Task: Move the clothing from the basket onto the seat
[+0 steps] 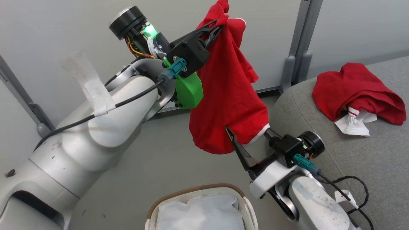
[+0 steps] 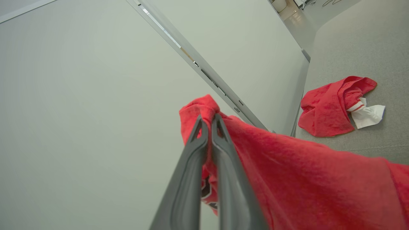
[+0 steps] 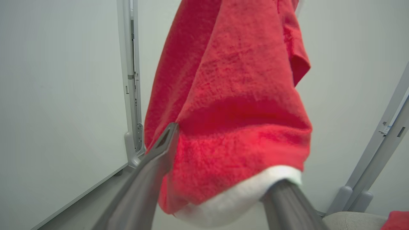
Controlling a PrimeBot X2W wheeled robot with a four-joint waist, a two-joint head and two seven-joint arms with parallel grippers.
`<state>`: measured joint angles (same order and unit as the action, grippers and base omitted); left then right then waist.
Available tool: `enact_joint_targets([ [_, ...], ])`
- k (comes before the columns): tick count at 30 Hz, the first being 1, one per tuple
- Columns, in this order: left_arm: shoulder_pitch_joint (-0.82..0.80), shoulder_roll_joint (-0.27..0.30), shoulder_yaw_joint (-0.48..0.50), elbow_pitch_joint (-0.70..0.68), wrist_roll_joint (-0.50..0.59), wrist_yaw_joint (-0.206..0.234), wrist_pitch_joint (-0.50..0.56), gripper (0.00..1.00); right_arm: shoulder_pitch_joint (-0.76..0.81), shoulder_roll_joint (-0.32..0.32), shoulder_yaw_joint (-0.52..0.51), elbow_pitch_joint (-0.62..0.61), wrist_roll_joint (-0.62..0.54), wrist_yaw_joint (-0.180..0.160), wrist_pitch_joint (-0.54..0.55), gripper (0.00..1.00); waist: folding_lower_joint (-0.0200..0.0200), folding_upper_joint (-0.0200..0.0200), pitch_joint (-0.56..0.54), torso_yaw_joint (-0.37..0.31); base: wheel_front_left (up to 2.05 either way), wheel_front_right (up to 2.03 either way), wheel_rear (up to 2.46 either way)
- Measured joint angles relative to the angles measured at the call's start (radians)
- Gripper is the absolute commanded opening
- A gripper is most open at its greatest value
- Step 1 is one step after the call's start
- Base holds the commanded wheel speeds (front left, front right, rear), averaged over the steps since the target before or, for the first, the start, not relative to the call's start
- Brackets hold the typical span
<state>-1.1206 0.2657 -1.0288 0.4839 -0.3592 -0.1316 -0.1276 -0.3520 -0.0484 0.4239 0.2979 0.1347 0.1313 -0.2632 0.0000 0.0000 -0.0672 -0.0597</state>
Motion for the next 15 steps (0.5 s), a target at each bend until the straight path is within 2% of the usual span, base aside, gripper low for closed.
enact_joint_targets([
  [4, 0.001, -0.003, -0.004, -0.018, -0.006, 0.001, -0.001, 0.00, -0.043, 0.000, -0.001, 0.021, 0.000, 0.000, 0.000, 1.00, 0.0000, 0.0000, 0.003, 0.007, 0.00, 0.00, 0.00],
  [5, 0.001, -0.003, -0.005, -0.021, -0.008, 0.003, -0.001, 0.00, -0.050, 0.000, -0.001, 0.025, 0.000, 0.000, 0.000, 0.85, 0.0000, 0.0000, 0.004, 0.008, 0.00, 0.00, 0.00],
  [6, 0.003, -0.003, -0.005, -0.024, -0.010, 0.004, -0.001, 0.00, -0.055, 0.000, -0.001, 0.030, 0.000, 0.000, 0.000, 0.48, 0.0000, 0.0000, 0.005, 0.009, 0.00, 0.00, 0.00],
  [9, 0.013, -0.001, -0.005, -0.029, -0.018, 0.008, -0.001, 0.00, -0.067, 0.000, 0.001, 0.038, -0.001, 0.000, 0.000, 0.26, 0.0000, 0.0000, 0.006, 0.011, 0.00, 0.00, 0.00],
  [10, 0.019, 0.000, -0.005, -0.030, -0.023, 0.008, 0.000, 0.00, -0.073, 0.000, 0.001, 0.038, -0.001, 0.000, 0.000, 0.24, 0.0000, 0.0000, 0.006, 0.012, 0.00, 0.00, 0.00],
  [11, 0.025, 0.002, -0.005, -0.030, -0.026, 0.009, 0.003, 0.00, -0.076, 0.000, 0.000, 0.038, -0.003, 0.000, 0.000, 0.12, 0.0000, 0.0000, 0.007, 0.011, 0.00, 0.00, 0.00],
  [12, 0.033, 0.004, -0.005, -0.031, -0.029, 0.010, 0.003, 0.00, -0.079, 0.000, 0.000, 0.037, -0.004, 0.000, 0.000, 0.04, 0.0000, 0.0000, 0.007, 0.011, 0.00, 0.00, 0.00],
  [13, 0.041, 0.007, -0.005, -0.032, -0.035, 0.014, 0.003, 0.00, -0.083, 0.000, -0.001, 0.036, -0.007, 0.000, 0.000, 0.00, 0.0000, 0.0000, 0.008, 0.010, 0.00, 0.00, 0.00],
  [15, 0.056, 0.014, -0.004, -0.033, -0.045, 0.019, 0.003, 0.00, -0.092, 0.000, -0.004, 0.031, -0.017, 0.000, 0.000, 0.00, 0.0000, 0.0000, 0.009, 0.008, 0.00, 0.00, 0.00],
])
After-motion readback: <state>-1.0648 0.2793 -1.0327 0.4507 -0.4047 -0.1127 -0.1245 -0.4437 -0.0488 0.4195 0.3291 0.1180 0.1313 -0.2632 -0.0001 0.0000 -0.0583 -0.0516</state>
